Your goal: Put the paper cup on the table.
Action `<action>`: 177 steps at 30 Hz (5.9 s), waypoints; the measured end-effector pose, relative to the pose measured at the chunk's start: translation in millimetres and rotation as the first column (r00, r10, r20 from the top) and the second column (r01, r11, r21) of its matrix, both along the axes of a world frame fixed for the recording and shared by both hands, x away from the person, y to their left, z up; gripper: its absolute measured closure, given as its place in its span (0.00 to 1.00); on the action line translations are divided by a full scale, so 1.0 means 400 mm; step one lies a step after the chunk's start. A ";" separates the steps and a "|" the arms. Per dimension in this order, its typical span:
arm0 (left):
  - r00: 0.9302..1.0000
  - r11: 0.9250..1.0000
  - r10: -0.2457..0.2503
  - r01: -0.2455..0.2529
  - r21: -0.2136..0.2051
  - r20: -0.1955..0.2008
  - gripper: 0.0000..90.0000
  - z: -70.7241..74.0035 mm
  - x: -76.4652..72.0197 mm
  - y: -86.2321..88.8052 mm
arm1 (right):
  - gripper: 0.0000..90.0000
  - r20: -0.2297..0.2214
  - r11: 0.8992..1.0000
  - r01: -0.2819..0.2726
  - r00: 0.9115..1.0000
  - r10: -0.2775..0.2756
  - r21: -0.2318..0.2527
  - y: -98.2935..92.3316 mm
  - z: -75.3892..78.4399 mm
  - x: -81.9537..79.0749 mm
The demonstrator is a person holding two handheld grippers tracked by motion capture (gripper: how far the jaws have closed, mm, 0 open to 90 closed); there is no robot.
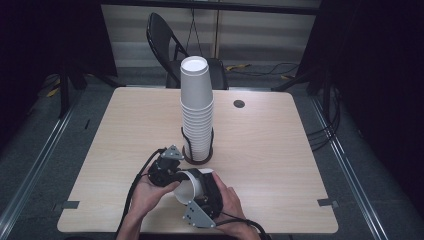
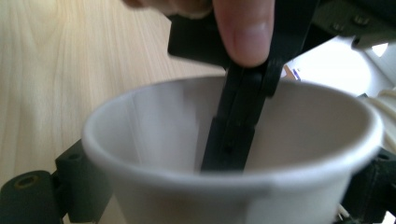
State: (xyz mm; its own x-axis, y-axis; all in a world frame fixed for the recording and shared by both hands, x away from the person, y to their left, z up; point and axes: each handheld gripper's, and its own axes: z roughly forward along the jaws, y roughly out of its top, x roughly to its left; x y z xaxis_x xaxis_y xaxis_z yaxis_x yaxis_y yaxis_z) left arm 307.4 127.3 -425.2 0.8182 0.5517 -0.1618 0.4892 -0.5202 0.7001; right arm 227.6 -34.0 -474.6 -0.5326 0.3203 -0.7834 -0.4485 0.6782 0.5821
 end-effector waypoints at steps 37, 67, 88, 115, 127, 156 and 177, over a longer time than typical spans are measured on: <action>0.986 0.976 0.140 -0.122 -0.182 0.092 0.71 -0.038 -0.024 0.028 | 0.14 -0.137 0.995 0.031 0.990 -0.018 0.099 -0.013 0.013 0.013; 0.918 0.887 0.348 -0.256 -0.385 0.190 0.25 -0.029 -0.042 0.073 | 0.14 -0.299 0.964 0.139 0.952 -0.067 0.226 -0.077 0.023 0.056; 0.830 0.849 0.469 -0.331 -0.412 0.301 0.17 -0.072 -0.064 0.099 | 0.14 -0.495 0.828 0.330 0.866 -0.075 0.453 -0.215 0.024 0.137; 0.744 0.817 0.556 -0.406 -0.409 0.371 0.17 -0.177 -0.110 0.132 | 0.13 -0.587 0.620 0.541 0.794 -0.156 0.568 -0.352 0.065 0.307; 0.716 0.807 0.577 -0.425 -0.410 0.393 0.17 -0.177 -0.117 0.133 | 0.13 -0.617 0.608 0.576 0.767 -0.173 0.547 -0.341 0.048 0.393; 0.693 0.789 0.601 -0.438 -0.430 0.398 0.17 -0.179 -0.123 0.135 | 0.12 -0.644 0.618 0.603 0.740 -0.196 0.505 -0.323 -0.015 0.461; 0.684 0.784 0.610 -0.447 -0.430 0.401 0.17 -0.179 -0.123 0.134 | 0.15 -0.740 0.648 0.679 0.621 -0.258 0.344 -0.336 -0.048 0.459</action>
